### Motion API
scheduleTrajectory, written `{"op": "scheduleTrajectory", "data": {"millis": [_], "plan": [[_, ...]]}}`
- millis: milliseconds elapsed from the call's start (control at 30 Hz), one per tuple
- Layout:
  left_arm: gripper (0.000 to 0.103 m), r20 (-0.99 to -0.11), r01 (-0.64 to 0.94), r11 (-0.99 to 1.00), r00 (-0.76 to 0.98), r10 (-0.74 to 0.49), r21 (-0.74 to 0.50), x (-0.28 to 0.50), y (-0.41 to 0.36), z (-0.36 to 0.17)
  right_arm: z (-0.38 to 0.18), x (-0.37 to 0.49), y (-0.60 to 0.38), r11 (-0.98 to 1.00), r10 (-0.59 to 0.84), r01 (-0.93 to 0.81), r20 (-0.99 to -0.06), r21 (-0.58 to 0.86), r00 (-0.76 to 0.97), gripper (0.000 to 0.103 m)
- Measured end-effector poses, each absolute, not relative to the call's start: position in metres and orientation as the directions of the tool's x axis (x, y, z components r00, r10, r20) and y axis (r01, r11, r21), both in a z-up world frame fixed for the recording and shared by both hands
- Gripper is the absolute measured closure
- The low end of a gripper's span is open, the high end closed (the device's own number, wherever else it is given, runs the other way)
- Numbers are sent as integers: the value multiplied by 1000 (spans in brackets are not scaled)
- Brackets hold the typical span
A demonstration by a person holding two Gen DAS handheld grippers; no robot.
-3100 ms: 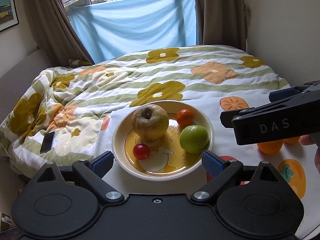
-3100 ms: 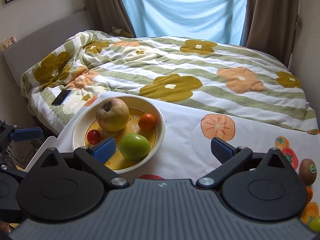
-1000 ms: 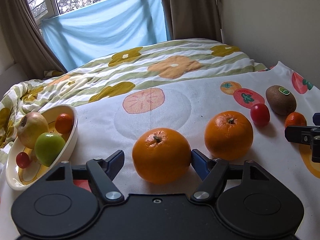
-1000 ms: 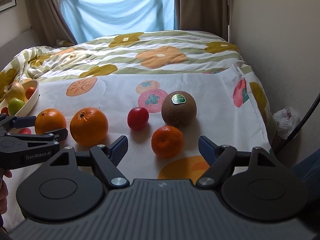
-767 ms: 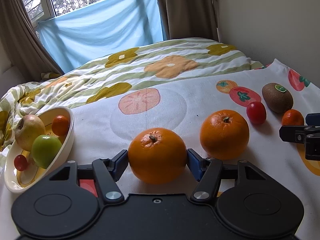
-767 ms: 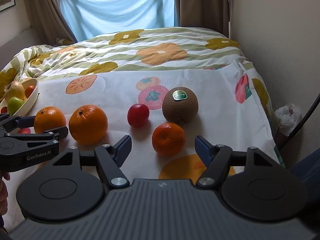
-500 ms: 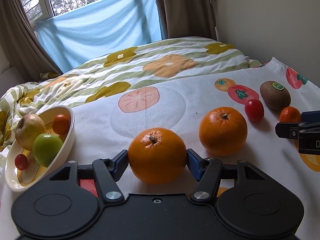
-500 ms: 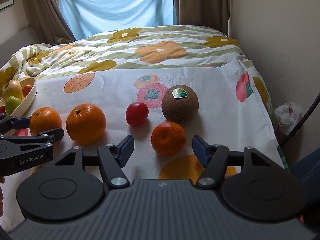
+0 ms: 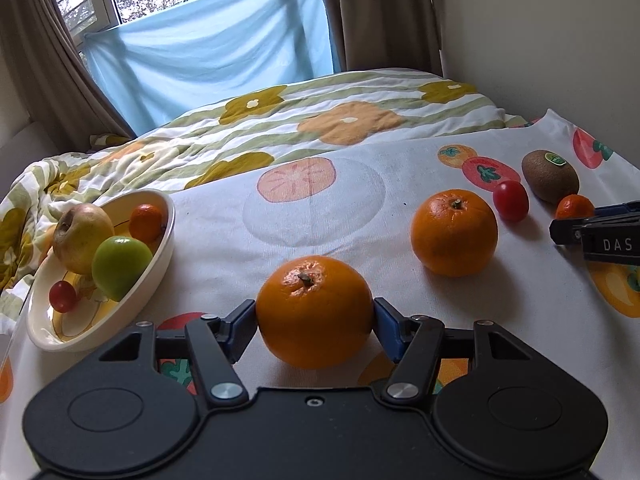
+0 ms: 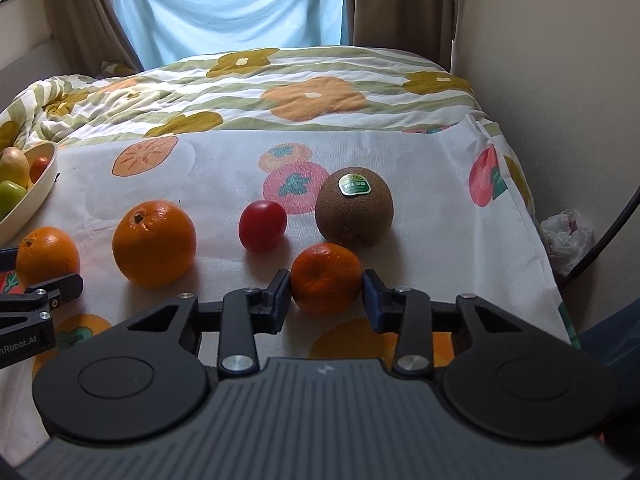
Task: Organize fruits
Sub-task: 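Grasp a large orange with the left gripper while the right gripper grasps a mandarin, then carry the orange and mandarin with both grippers over the white bowl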
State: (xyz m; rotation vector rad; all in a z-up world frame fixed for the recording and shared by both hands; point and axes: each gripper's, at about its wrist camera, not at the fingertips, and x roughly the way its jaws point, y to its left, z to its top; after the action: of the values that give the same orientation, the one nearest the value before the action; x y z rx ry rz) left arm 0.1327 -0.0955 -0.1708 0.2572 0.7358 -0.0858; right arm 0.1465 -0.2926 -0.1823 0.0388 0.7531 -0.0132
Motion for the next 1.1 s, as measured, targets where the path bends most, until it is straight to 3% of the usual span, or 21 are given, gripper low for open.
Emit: {"op": "scheduleTrajectory", "data": {"millis": [467,1100], "plan": [[37,-639,78,981,768,53,175,101,-70,-134,-140,128,-264,996,82,-47,-644,72,761,50],[37,-597,-48,982,789,148,180,103,33,-85,-89,144,-135,965,255,-235,-613,116,747,50]]}}
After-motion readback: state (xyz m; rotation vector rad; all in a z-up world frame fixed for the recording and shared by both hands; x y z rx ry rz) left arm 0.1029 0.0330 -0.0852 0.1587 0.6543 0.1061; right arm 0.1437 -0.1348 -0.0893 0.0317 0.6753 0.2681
